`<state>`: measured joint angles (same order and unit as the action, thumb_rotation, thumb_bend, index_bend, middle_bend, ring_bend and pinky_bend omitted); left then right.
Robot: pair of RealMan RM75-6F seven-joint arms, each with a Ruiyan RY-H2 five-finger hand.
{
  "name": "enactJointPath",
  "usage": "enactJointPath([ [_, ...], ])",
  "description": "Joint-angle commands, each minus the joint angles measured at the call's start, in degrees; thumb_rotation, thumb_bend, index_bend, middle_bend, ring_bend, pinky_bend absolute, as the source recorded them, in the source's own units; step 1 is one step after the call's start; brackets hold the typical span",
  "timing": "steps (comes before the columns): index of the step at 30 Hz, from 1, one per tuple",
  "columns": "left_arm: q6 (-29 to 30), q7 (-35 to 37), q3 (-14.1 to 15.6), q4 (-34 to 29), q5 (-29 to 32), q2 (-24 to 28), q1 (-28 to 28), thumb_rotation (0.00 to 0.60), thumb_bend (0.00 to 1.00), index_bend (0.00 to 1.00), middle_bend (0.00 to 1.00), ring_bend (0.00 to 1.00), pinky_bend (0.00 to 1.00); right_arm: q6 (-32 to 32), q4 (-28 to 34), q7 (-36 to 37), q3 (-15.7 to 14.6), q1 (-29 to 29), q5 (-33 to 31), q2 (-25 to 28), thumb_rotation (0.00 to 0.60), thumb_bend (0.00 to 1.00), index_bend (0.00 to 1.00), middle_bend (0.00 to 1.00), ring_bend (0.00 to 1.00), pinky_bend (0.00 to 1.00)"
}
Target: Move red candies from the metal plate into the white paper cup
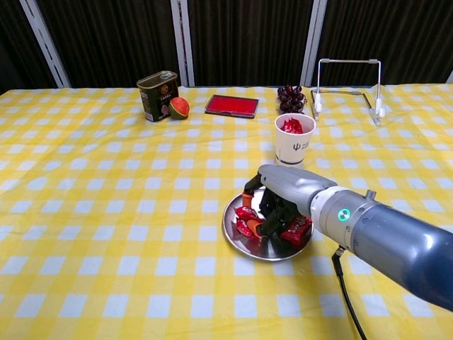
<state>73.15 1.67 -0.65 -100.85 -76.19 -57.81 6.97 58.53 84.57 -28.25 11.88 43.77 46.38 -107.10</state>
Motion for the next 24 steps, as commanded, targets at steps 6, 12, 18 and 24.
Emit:
enactJointPath([
  [6,0.11,0.04,0.03,0.00,-0.13,-0.02,-0.04,0.600,0.03,0.00,0.00,0.00,0.00,1.64,2.92,0.30,0.92,-0.47,1.74,1.98,0.600,0.43,0.59,0.84,0.84,0.98],
  [12,0.31,0.15,0.12,-0.02,-0.47,-0.01,-0.12,0.600,0.03,0.00,0.00,0.00,0.00,3.35,6.76,-0.03,2.28,-0.87,2.22,4.80,0.600,0.43,0.59,0.84,0.84,0.98],
  [18,0.45,0.13,0.16,-0.03,-0.58,-0.03,-0.19,0.600,0.03,0.00,0.00,0.00,0.00,5.05,9.40,-0.42,4.20,-0.86,2.79,7.53,0.600,0.43,0.59,0.84,0.84,0.98],
  [24,0.59,0.07,0.10,-0.04,-0.58,-0.10,-0.21,0.600,0.03,0.00,0.00,0.00,0.00,6.13,8.69,0.62,8.14,0.21,3.53,9.67,0.600,0.43,0.59,0.84,0.84,0.98],
])
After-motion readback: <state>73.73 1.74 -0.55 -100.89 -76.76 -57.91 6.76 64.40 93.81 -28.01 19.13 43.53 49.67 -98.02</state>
